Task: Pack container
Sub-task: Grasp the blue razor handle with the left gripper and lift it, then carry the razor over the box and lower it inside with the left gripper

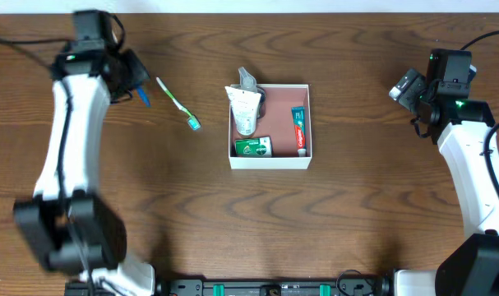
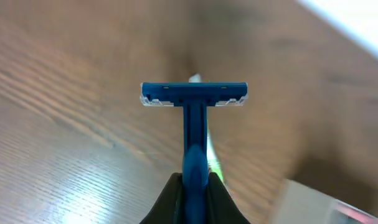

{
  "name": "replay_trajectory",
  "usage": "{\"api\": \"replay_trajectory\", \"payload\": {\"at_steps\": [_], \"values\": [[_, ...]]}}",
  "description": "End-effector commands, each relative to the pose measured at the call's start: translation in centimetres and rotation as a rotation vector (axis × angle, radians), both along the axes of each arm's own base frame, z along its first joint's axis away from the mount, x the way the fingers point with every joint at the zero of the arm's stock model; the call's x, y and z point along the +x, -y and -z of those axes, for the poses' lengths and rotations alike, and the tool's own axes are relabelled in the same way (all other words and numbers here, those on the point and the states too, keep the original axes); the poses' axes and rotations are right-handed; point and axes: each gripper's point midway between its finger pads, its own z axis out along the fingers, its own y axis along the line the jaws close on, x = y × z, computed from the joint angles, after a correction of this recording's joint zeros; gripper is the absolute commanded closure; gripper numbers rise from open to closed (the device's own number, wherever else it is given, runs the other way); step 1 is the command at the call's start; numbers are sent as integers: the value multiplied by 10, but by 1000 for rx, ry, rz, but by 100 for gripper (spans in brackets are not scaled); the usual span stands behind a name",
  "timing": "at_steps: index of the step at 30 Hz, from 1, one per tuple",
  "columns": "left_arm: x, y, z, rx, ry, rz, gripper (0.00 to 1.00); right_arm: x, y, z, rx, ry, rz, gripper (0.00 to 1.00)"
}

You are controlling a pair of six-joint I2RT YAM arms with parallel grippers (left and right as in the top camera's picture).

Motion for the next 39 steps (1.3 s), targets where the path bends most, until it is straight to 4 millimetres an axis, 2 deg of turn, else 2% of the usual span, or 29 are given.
{"api": "replay_trajectory", "payload": {"at_steps": [1,5,8,12,16,20,23,28,31,34,39], "values": [[-15,40,-59,-58,136,120,92,0,4,1,-9,-7,0,1],[-41,93,-109,-120,254,271,92,0,4,1,-9,-7,0,1],[-63,132,-135,-148,315,386,92,0,4,1,-9,-7,0,1],[-92,183,-151,-174,349,532,92,0,4,1,-10,-7,1,1],[-111,230,-148,-178,338,653,92,0,4,1,-9,-7,0,1],[-115,263,-132,-148,307,710,92,0,4,1,-9,-6,0,1],[-113,290,-111,-122,272,742,92,0,4,1,-9,-7,0,1],[-99,323,-62,-10,209,730,92,0,4,1,-9,-7,0,1],[-87,332,-32,46,169,675,92,0,4,1,-10,-7,1,1],[-75,332,-4,97,133,616,92,0,4,1,-10,-7,1,1],[-59,337,27,142,112,596,92,0,4,1,-10,-7,1,1]]}}
